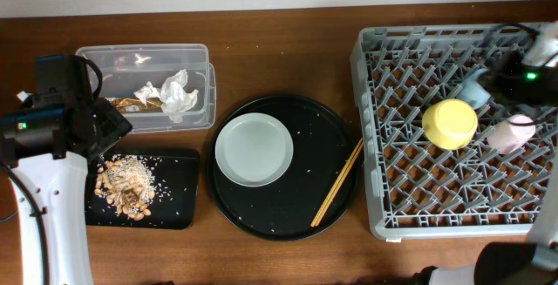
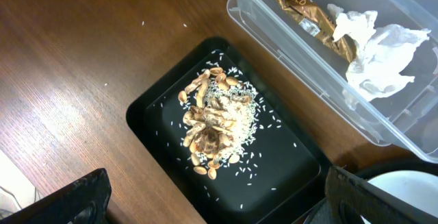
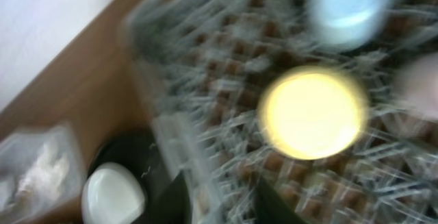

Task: Sort waste into correct bins and load items into the dishwasher rack
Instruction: 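Reach the right gripper to the chopsticks and grasp one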

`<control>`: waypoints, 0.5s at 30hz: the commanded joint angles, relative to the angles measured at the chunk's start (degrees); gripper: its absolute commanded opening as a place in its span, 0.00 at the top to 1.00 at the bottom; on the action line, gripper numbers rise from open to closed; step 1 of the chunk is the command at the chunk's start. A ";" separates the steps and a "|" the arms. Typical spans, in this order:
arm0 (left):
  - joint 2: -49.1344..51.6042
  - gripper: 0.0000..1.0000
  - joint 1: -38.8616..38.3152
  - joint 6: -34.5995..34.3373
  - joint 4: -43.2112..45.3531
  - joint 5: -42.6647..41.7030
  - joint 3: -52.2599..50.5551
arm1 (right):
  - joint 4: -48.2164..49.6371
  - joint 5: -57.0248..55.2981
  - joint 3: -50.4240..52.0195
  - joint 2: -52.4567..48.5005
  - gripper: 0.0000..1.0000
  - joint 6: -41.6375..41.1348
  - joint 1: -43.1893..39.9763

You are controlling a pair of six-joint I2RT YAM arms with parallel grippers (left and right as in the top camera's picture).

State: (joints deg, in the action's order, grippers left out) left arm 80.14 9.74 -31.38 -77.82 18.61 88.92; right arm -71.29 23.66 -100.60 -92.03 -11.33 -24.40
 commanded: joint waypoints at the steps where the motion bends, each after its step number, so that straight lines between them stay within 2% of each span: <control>1: -0.61 0.01 0.17 -0.74 0.13 0.20 0.26 | -5.62 6.58 -0.66 0.31 0.02 3.21 11.41; 2: -0.61 0.00 0.17 -0.74 0.13 0.20 0.26 | -7.43 6.56 -0.59 -0.57 0.02 3.23 15.34; 3: -0.61 0.00 0.17 -0.74 0.13 0.20 0.26 | -8.81 6.29 -0.20 -1.70 0.13 3.91 20.02; 4: -0.61 0.00 0.17 -0.74 0.13 0.20 0.26 | -8.90 4.90 0.66 -2.89 0.29 3.61 25.03; 5: -0.61 0.01 0.17 -0.74 0.13 0.20 0.26 | -8.72 2.10 1.33 -3.65 0.33 0.83 28.15; 8: -0.61 0.00 0.17 -0.74 0.13 0.20 0.26 | -8.76 -20.09 4.09 -6.67 0.36 -20.04 39.23; 11: -0.61 0.00 0.17 -0.74 0.13 0.20 0.26 | -8.85 -31.34 8.17 -7.10 0.36 -36.24 45.57; 12: -0.61 0.00 0.17 -0.74 0.13 0.20 0.26 | -8.24 -32.52 10.54 -7.10 0.34 -39.69 47.45; 15: -0.61 0.00 0.17 -0.74 0.13 0.20 0.26 | 0.07 -29.44 19.80 -7.10 0.34 -39.95 51.19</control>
State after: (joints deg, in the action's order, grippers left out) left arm 80.14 9.74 -31.35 -77.69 18.61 88.92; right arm -74.78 -3.73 -86.02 -99.15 -46.39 24.64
